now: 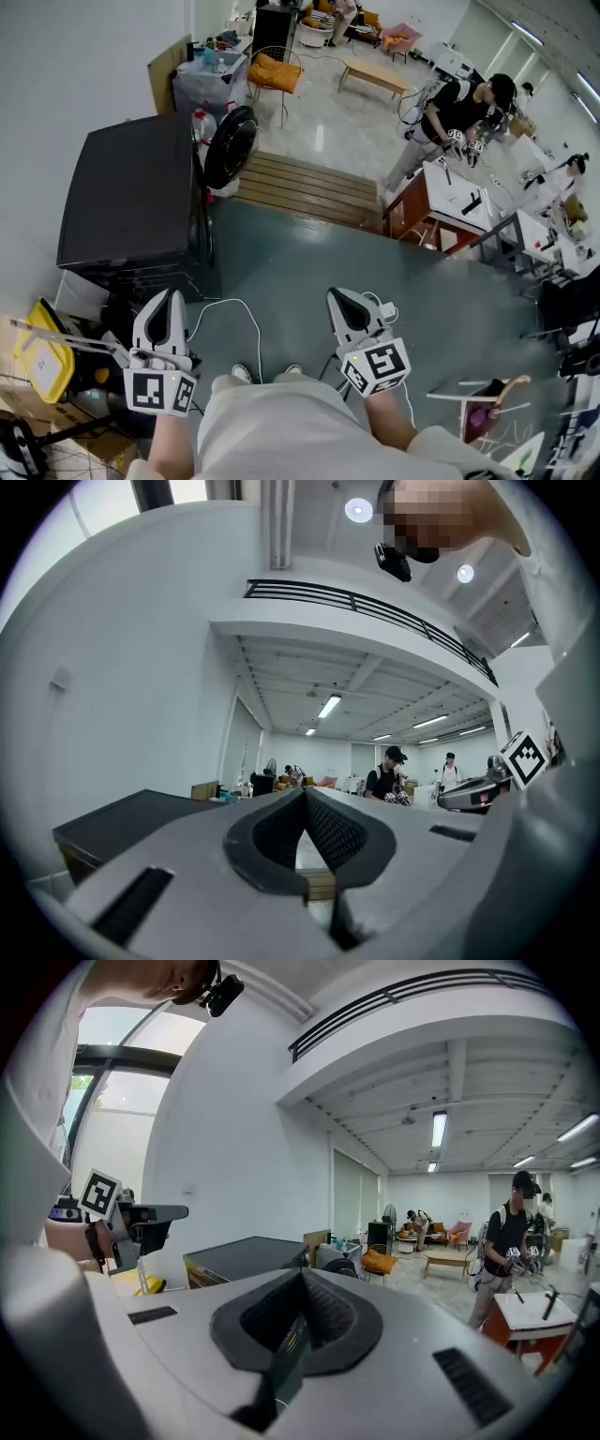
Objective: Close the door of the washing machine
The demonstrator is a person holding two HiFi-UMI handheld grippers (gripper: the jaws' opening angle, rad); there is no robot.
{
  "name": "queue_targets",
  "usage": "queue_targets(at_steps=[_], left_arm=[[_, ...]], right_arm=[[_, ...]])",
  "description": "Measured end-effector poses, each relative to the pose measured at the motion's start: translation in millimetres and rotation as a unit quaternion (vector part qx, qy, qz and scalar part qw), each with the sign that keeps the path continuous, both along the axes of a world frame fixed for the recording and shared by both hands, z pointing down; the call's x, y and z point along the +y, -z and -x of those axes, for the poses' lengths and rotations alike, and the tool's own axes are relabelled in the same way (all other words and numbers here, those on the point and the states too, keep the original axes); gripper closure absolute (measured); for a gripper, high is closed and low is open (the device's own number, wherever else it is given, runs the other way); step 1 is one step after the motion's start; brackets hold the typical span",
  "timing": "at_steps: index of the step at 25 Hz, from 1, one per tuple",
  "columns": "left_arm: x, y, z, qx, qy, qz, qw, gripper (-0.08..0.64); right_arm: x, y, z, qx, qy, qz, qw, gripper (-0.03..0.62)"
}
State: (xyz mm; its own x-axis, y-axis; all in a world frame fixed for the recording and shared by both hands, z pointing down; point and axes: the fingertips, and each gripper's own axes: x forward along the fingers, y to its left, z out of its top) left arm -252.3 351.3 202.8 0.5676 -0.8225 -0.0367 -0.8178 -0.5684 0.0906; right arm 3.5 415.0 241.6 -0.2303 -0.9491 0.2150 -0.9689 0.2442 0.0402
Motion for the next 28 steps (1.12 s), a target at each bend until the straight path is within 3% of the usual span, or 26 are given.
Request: queue_targets(at_steps=[11, 13, 21, 28], left_arm=[[-24.5, -13.3, 2.0, 0.01, -0.017, 0.008, 0.9998, 0.555], [-28.1, -14.8, 3.7, 0.011, -0.023, 0.009, 0.9996, 0.555], [-45.0, -23.5, -12.8, 0.022, -0.053, 0.02, 0.9981, 0.555], [-84.7, -36.5, -69.6, 0.004, -0.036, 0.029, 0.9989, 0.555]], right_arm=[[-25.2, 3.9, -7.3, 0.026, -0.004, -0.018, 1.0, 0.592], [-35.9, 10.0, -10.5, 0.036, -0.004, -0.024, 0.999, 0.503], [-81.2, 24.7, -7.8, 0.099, 0.016, -0.027, 0.995, 0.365], [-135.7, -2.6, -63.1, 0.09, 0.039, -0.015, 0.995, 0.31]])
